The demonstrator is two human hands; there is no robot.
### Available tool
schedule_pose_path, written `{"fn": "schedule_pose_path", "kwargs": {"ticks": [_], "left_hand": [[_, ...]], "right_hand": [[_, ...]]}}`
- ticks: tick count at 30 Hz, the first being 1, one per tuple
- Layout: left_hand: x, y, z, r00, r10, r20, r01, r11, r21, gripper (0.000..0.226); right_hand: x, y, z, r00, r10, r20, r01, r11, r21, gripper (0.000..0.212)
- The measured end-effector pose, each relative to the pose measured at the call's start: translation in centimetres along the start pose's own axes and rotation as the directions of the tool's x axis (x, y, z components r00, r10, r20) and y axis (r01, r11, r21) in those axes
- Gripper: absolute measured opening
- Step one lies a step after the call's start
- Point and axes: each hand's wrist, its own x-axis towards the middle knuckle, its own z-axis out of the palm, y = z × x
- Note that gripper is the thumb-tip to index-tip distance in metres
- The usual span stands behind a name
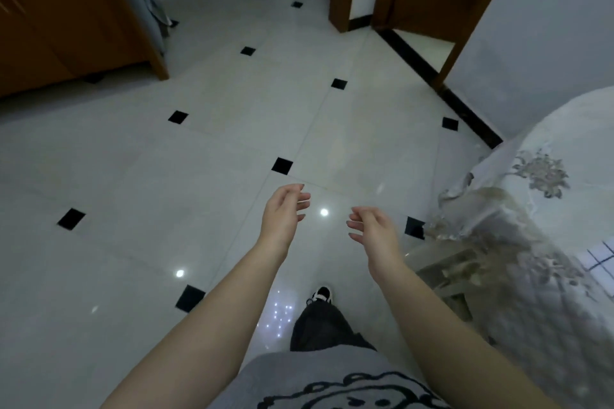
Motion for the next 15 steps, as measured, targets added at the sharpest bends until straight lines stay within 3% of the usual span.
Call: {"fn": "schedule_pose_path", "kwargs": {"ticks": [8,15], "left_hand": [[12.1,8.4,9.4,0.991,-0.007,0.136,-0.001,0.998,0.055,0.025],[20.4,12.1,16.8,0.962,-0.036,0.270,0.005,0.993,0.115,0.024]], "right_hand": [[13.1,-10.3,-0.9,0.984,-0.022,-0.179,0.044,0.992,0.118,0.017],[21.3,-13.0,-2.7,0.942,0.063,-0.331,0.006,0.979,0.205,0.016]]}}
